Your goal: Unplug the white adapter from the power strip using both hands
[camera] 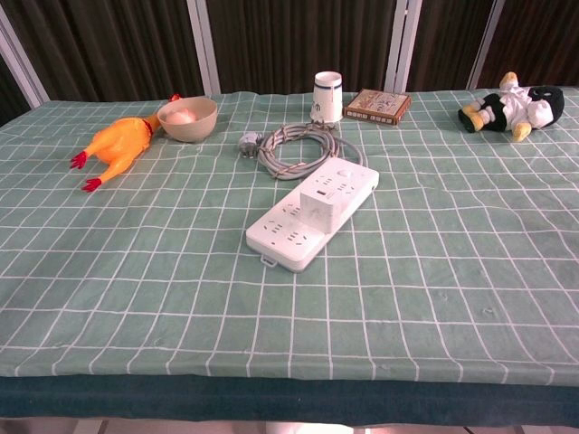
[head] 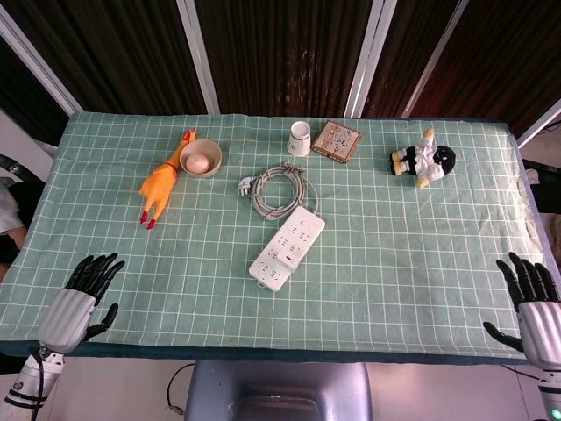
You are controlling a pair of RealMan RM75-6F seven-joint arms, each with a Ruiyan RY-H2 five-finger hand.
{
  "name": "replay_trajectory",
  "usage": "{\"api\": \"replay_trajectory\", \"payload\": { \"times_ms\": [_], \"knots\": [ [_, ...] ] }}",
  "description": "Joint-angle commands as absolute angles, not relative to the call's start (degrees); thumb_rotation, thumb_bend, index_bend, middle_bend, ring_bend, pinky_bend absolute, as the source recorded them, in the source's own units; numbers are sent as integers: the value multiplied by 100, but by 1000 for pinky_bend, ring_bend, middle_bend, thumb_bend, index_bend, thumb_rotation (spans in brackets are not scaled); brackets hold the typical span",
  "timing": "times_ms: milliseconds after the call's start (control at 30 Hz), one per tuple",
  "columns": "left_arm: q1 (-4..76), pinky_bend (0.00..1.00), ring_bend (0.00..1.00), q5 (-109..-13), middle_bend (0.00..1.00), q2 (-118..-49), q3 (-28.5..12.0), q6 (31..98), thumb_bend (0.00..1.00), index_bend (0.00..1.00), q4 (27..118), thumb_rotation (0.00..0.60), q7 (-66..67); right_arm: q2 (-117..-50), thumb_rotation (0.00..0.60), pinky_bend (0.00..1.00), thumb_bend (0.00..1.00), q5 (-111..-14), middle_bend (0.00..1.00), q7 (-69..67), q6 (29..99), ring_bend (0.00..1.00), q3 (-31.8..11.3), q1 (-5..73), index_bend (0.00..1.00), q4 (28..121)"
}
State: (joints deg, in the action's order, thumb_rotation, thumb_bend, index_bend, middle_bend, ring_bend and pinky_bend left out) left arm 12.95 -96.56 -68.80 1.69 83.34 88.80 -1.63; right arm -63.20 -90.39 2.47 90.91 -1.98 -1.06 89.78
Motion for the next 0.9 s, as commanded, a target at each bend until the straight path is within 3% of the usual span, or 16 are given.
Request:
{"api": "replay_trajectory", "payload": {
  "times_ms": [33, 267, 467, 767, 900],
  "knots": [
    [1320, 0, 0, -9781, 0, -6851, 229, 8337, 471, 0, 8883, 600, -263, -6321, 600, 0, 157, -9042, 0, 250, 9085, 0, -192, -106, 0, 8983],
    [1592, 0, 0, -10197, 0, -6937, 364, 8068, 471, 0, 8878, 600, -386, -6405, 600, 0, 158, -9427, 0, 240, 9146, 0, -142, 12, 0, 8779],
    [2317, 0, 0, -10350, 0, -7077, 350, 7096, 532, 0, 8971, 600, -730, -6539, 600, 0, 157, -9848, 0, 422, 8844, 0, -183, 442, 0, 8720],
    [3064, 0, 0, -10223, 0, -7634, 21, 6309, 611, 0, 9379, 600, -473, -6753, 600, 0, 157, -9965, 0, 1181, 7004, 0, -621, 1970, 0, 9412],
    [3308, 0, 0, -9991, 0, -7983, -98, 5911, 627, 0, 9377, 600, -201, -7069, 600, 4, 157, -10066, 0, 1499, 6563, 0, -768, 2477, 0, 9383]
  ]
}}
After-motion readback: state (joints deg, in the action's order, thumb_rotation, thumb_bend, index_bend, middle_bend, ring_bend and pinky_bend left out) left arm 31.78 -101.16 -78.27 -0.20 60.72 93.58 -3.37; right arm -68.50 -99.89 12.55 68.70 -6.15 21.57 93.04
